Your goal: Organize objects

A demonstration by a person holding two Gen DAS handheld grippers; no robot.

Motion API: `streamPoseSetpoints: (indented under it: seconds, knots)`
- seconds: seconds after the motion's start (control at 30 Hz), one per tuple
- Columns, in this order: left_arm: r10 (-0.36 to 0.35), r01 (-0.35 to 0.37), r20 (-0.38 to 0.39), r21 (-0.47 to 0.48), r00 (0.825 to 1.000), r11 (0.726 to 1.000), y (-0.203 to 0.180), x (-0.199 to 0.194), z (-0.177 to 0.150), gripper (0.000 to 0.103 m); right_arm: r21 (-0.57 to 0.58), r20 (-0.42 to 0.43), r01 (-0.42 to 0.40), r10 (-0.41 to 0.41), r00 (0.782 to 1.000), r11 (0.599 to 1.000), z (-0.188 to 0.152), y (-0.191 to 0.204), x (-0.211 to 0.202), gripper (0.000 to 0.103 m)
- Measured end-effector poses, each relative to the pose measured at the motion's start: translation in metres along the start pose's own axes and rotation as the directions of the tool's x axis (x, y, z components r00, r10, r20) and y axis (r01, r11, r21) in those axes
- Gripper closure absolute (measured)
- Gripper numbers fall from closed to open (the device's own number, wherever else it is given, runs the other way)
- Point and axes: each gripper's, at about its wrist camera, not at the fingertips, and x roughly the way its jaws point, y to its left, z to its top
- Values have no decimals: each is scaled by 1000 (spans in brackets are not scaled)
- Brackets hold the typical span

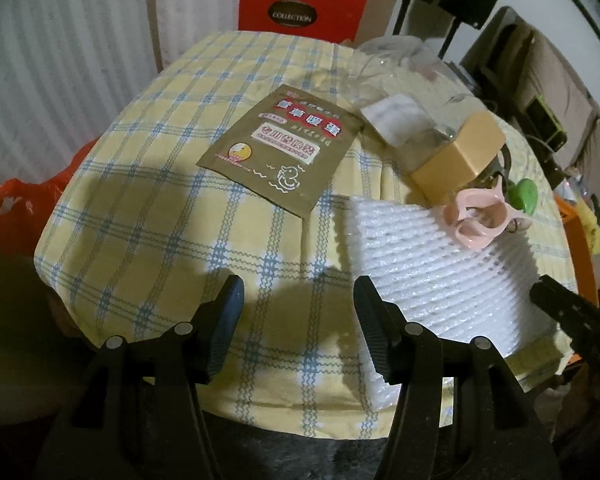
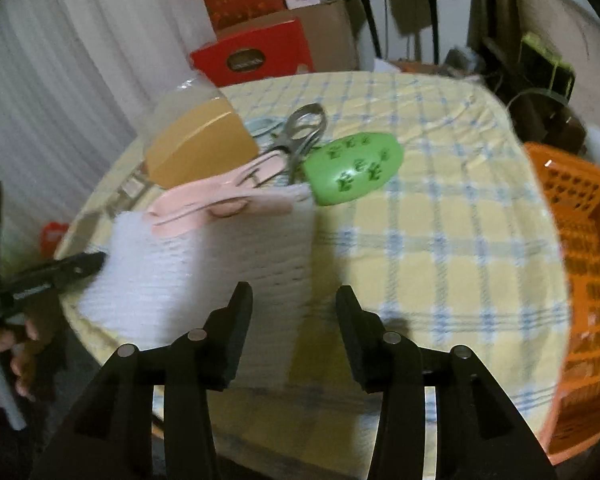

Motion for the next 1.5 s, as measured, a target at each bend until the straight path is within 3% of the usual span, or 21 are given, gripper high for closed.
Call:
streamPoseSetpoints:
  seconds: [0.13, 0.23, 0.37, 0.53, 0.6, 0.73, 0.77, 0.83, 0.93, 1.03, 1.07, 1.13, 1.3, 1.37, 1.43, 1.5]
  knots:
    - [22, -22, -6, -3, 1000, 1000, 0, 0, -3, 46, -22, 18, -11, 11, 1000, 1000, -5, -1, -2, 51]
    - [-18, 19, 8, -53, 1000, 998, 4, -2, -5, 45, -36, 40, -33, 34, 999, 999, -10, 3, -3, 44]
    - [-23, 23, -5, -79, 1000, 997, 4, -4, -5, 45, -87, 79, -11, 18, 997, 996, -19, 14, -4, 44]
    - [-3, 1, -35, -74, 999, 997, -6, -8, -12, 45, -50, 96, -62, 67, 993, 997, -20, 14, -2, 45]
    - [8, -10, -36, -49, 999, 999, -15, -10, -16, 45, -40, 87, -66, 69, 994, 997, -18, 9, -3, 57]
    - [1, -1, -7, -26, 1000, 1000, -32, -18, -25, 46, -68, 51, -79, 82, 995, 995, -19, 3, -9, 69]
    - [-7, 7, -2, -19, 1000, 1000, -37, -19, -27, 46, -53, 62, -69, 72, 995, 996, -18, 0, -14, 79]
    - [4, -4, -6, -3, 1000, 1000, -44, -18, -28, 47, -22, 67, -75, 77, 995, 997, -15, -3, -20, 82]
    - [34, -34, 3, 25, 999, 999, -51, -15, -28, 47, -85, 44, -33, 37, 998, 996, -9, 6, -23, 86]
    - [32, -32, -5, -8, 999, 999, -47, -11, -27, 48, -167, 25, 2, 2, 1000, 986, -12, 11, -24, 88]
    - [16, -16, -1, -16, 1000, 1000, -46, -12, -28, 49, -163, 27, -1, 5, 1000, 987, -15, 7, -26, 89]
    - [-1, 1, -1, 35, 1000, 999, -51, -13, -30, 65, -134, 31, -19, 24, 999, 991, -23, -1, -28, 90]
    - [0, 1, -6, 65, 1000, 998, -60, -14, -28, 71, -135, 40, -43, 49, 998, 990, -37, -8, -33, 90]
    - [-7, 8, -10, 70, 1000, 998, -61, -15, -28, 78, -108, 35, -60, 64, 997, 992, -37, -15, -34, 90]
    - [-7, 8, -16, 79, 1000, 997, -62, -15, -28, 92, -77, 30, -80, 83, 996, 994, -37, -20, -34, 90]
    - [-17, 19, -24, 85, 1000, 996, -63, -15, -30, 96, -65, 30, -83, 86, 996, 994, -38, -22, -35, 91]
